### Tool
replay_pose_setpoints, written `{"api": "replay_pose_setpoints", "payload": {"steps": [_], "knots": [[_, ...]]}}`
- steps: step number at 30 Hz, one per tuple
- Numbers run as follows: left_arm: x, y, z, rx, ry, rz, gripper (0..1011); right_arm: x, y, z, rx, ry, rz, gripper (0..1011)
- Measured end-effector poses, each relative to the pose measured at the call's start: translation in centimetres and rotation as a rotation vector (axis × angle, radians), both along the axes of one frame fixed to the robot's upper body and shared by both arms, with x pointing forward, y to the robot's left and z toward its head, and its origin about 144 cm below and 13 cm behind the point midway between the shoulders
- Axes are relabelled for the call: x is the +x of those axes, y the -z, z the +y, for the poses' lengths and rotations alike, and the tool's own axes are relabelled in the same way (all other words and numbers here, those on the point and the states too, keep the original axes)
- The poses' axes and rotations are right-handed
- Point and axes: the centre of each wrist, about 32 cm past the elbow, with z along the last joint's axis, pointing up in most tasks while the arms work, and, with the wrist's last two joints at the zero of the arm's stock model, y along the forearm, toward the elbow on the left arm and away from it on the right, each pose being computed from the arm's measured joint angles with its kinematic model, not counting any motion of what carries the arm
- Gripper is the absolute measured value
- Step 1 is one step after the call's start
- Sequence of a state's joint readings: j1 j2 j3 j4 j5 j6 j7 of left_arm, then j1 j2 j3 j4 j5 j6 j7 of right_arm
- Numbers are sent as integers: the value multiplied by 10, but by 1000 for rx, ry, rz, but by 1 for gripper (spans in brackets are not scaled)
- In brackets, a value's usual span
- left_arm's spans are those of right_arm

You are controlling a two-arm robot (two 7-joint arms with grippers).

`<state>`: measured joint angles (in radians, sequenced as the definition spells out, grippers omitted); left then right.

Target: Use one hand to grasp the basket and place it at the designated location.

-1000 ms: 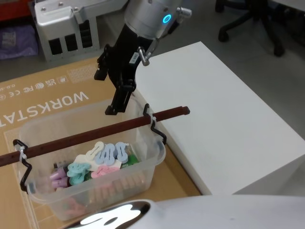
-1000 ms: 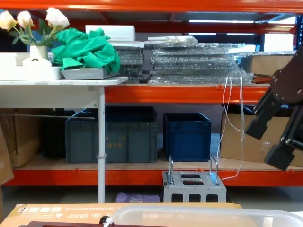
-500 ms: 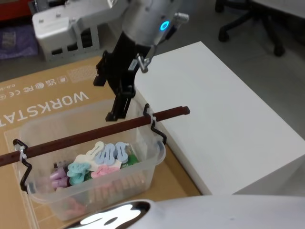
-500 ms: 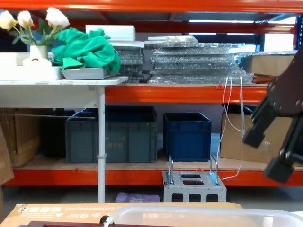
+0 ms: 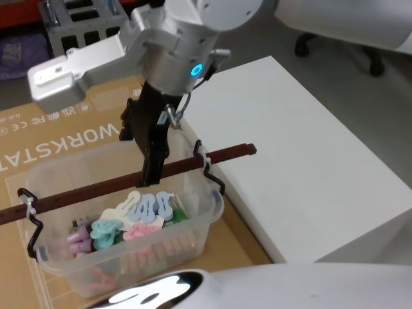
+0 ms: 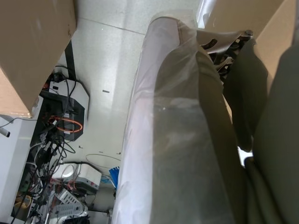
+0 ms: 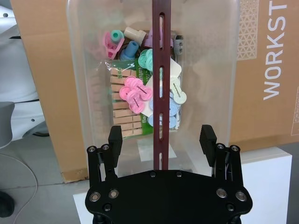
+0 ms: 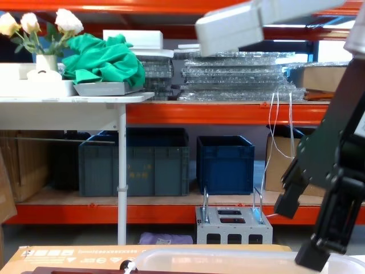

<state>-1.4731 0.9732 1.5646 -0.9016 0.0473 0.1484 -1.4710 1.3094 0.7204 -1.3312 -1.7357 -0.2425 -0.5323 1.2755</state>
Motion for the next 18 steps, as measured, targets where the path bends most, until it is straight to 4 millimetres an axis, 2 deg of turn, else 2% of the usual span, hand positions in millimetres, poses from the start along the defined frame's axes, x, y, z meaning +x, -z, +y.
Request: {"api": "replay_pose_setpoints", "payload": {"steps": [18], "knots": [[0, 0, 0, 0, 0, 0, 0, 11, 30, 29, -48, 37, 18, 1000]]}}
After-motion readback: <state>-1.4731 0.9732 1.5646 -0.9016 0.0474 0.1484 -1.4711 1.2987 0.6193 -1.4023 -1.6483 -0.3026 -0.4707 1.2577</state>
